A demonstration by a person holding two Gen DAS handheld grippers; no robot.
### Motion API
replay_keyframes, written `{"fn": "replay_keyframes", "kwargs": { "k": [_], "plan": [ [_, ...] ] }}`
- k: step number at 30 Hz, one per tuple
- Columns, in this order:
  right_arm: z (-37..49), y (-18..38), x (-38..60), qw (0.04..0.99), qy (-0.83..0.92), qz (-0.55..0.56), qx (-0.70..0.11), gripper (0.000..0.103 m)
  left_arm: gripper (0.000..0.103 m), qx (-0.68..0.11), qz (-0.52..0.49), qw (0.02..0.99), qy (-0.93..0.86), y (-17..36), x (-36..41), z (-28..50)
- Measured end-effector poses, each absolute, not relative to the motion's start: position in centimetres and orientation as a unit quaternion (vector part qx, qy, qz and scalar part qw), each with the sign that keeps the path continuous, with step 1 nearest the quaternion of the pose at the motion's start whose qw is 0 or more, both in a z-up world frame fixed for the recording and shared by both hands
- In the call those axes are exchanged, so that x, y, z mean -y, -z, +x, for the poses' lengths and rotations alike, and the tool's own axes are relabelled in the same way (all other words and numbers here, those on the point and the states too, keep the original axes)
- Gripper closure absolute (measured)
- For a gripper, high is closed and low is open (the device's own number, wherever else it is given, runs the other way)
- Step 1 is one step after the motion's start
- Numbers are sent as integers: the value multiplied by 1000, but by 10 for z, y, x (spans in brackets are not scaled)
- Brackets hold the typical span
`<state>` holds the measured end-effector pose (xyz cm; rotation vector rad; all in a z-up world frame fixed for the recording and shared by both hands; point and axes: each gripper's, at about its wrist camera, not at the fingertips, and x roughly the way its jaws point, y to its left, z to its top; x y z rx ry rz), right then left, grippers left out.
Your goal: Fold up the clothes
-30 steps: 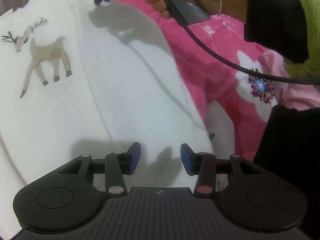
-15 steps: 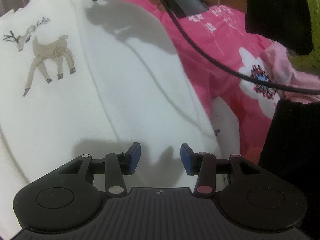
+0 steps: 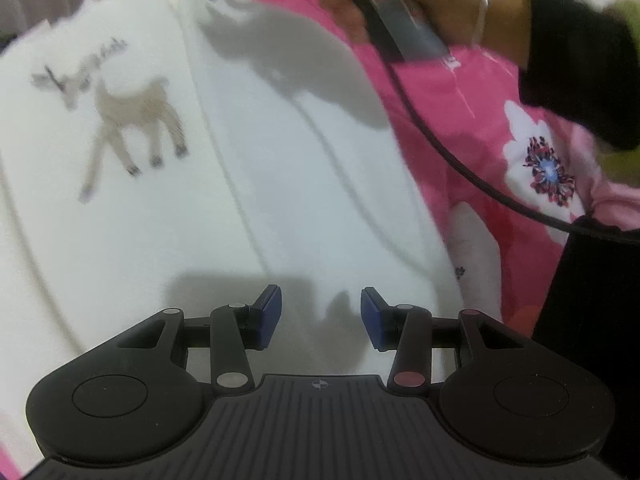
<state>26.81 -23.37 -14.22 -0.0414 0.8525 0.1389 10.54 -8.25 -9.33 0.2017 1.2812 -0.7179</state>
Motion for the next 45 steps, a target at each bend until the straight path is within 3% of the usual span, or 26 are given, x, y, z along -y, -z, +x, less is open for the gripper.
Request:
{"fn": "replay_keyframes", "kwargs": {
  "k": [7,11,17,23,30,34,36,41,45],
  "plan": [
    [245,131,261,914,-100,14,-392,85,59,-561,139,758,301,33,48,118],
    [233,105,261,920,-126,16,-370,85,59,-555,161,766,280,25,23,121],
    [224,60,243,893,-209,-49,-396,85,59,-565,145,768,266,43,-7,122],
    [229,69,204,836,-260,-175,-451,85,59,-540,101,783,292,88,-24,129],
    [274,162,212,813,-228,-103,-526,87,59,-572,54,764,293,124,-36,148],
    [296,125,221,818,-228,-44,-527,86,59,-527,73,783,323,106,-33,153],
    [314,107,219,835,-217,-68,-501,81,59,-513,75,789,329,102,-28,163],
    [377,106,227,853,-175,-67,-487,52,59,-475,86,814,324,99,-3,195],
    [399,142,240,821,-167,-21,-546,51,59,-462,82,824,317,103,10,213]
  ]
}}
